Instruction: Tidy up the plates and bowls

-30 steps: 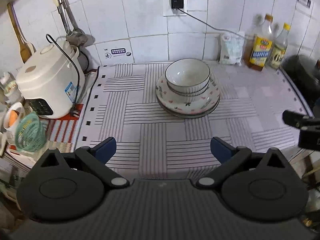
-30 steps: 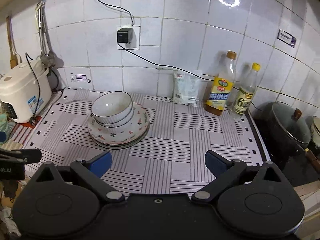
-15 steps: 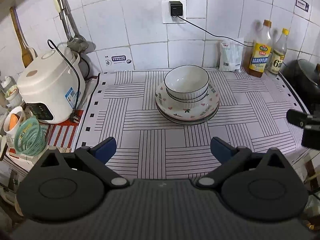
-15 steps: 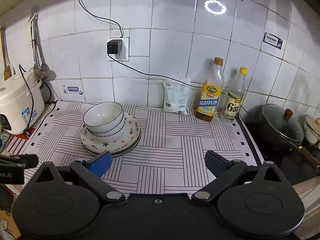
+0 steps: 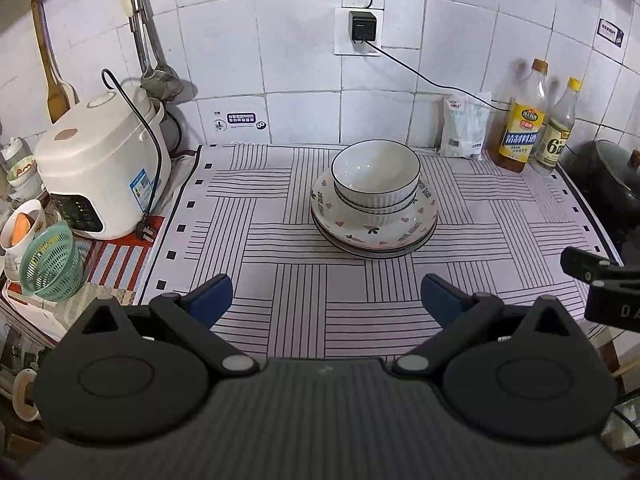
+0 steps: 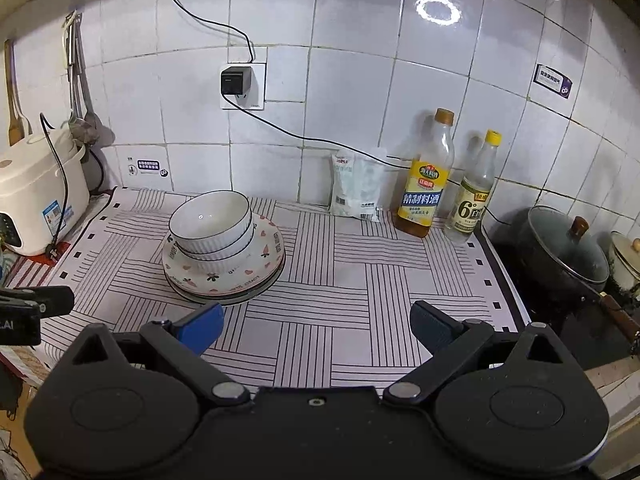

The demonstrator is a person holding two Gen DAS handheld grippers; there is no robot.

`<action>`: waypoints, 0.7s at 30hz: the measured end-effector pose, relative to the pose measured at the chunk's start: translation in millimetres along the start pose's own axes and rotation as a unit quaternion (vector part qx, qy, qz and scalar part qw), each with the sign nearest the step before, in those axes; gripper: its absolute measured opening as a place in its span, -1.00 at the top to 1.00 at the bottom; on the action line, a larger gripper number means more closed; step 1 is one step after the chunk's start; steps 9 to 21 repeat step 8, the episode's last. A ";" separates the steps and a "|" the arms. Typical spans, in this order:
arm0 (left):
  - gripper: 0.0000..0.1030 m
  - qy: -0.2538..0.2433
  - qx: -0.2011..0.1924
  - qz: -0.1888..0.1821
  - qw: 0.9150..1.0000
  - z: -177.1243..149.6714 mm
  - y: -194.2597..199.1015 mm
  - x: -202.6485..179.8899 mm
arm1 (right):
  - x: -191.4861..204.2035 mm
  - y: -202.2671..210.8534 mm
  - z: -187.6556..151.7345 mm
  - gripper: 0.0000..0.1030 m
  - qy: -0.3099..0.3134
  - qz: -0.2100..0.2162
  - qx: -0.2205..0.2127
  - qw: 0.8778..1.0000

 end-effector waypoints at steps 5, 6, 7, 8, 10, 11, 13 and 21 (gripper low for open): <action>-0.98 0.003 -0.004 0.000 1.000 0.1 0.6 2.6 | -0.8 -2.5 -0.6 -0.96 -0.003 0.001 0.004 1.000; -0.98 0.004 -0.004 0.000 1.000 0.4 0.6 3.2 | -0.6 -2.7 -0.9 -0.96 -0.004 0.001 0.005 1.000; -0.98 0.005 -0.004 0.000 1.000 0.7 0.5 3.7 | -0.9 -3.2 -0.7 -0.96 -0.005 0.001 0.006 1.000; -0.98 0.006 -0.004 0.000 1.000 1.0 0.4 4.2 | -0.8 -3.5 -0.6 -0.96 -0.006 0.002 0.006 1.000; -0.98 0.006 -0.004 0.000 1.000 1.0 0.4 4.2 | -0.8 -3.5 -0.6 -0.96 -0.006 0.002 0.006 1.000; -0.98 0.006 -0.004 0.000 1.000 1.0 0.4 4.2 | -0.8 -3.5 -0.6 -0.96 -0.006 0.002 0.006 1.000; -0.98 0.006 -0.004 0.000 1.000 1.0 0.4 4.2 | -0.8 -3.5 -0.6 -0.96 -0.006 0.002 0.006 1.000; -0.98 0.006 -0.004 0.000 1.000 1.0 0.4 4.2 | -0.8 -3.5 -0.6 -0.96 -0.006 0.002 0.006 1.000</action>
Point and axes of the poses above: each gripper's, at about its wrist camera, not at the fingertips, and y roughly against the way its jaws point, x to its left, z to its top, the point moved 4 cm from there along -y, roughly the way its jaws point, and after that the axes turned 7 degrees about z, right-handed, at the moved point
